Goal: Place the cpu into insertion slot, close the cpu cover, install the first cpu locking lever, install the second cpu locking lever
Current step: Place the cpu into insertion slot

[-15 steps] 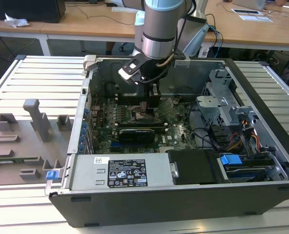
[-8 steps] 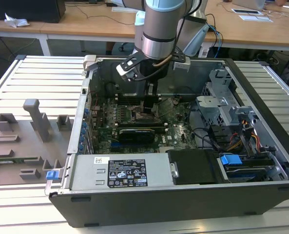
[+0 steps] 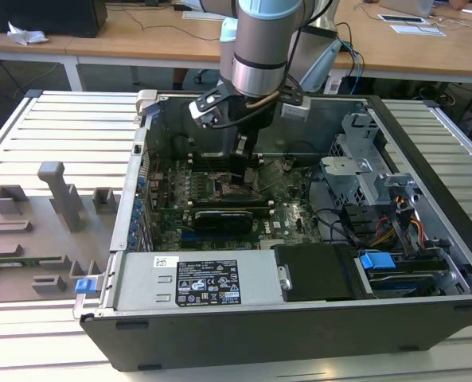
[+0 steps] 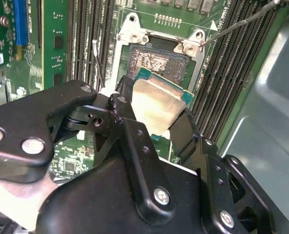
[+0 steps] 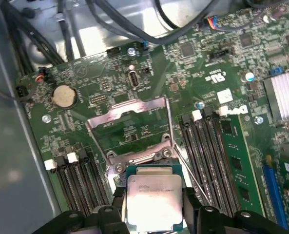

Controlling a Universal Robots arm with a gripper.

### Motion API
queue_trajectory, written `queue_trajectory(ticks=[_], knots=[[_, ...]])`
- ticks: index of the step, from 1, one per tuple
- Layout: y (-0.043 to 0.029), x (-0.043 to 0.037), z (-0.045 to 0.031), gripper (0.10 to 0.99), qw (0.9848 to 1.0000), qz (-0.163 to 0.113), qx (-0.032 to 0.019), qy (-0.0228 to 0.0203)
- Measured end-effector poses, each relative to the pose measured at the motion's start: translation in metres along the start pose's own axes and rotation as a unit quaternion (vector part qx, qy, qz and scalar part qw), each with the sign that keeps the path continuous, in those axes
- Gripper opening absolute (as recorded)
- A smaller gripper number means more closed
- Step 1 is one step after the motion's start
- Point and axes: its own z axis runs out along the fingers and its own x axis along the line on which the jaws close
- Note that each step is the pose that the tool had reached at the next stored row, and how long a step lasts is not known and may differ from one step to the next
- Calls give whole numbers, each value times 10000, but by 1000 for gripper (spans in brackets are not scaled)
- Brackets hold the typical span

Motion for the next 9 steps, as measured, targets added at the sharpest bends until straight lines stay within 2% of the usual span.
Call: queue_trajectory(ticks=[3,6,8,9], knots=[[0,0,0,541,9998,197,10,6],[0,0,0,541,9998,212,10,7],[1,0,0,541,10000,99,5,3],[0,0,1,541,10000,-85,-4,-3]])
